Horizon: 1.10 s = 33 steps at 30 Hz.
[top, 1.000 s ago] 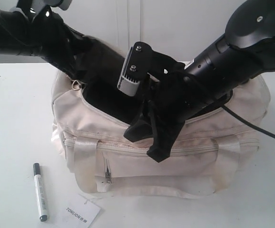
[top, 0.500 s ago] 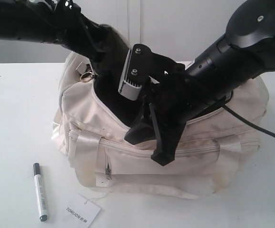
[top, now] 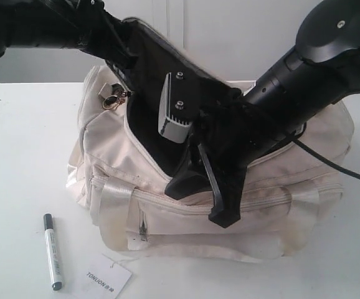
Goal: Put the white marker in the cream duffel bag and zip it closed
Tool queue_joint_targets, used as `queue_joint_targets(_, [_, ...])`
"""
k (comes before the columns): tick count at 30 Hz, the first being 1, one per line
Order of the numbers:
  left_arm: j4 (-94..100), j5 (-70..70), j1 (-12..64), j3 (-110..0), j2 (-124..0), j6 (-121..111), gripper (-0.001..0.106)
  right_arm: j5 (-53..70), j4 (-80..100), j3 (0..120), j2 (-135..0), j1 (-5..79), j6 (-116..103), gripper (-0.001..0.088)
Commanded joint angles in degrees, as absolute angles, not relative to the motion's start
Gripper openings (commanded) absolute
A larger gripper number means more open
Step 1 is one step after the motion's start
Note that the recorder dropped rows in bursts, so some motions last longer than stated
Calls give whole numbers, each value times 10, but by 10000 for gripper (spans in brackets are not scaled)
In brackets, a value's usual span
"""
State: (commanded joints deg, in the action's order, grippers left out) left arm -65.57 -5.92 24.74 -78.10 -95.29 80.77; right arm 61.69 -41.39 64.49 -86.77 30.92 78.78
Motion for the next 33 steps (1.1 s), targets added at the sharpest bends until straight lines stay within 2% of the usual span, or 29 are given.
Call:
queue_joint_targets(12, [-655, -126, 247, -817, -1014, 808, 0, 616, -414, 645, -868, 309, 797, 0])
queue_joint_targets(33, [-655, -124, 247, -821, -1034, 809, 0, 523, -421, 645, -869, 309, 765, 0])
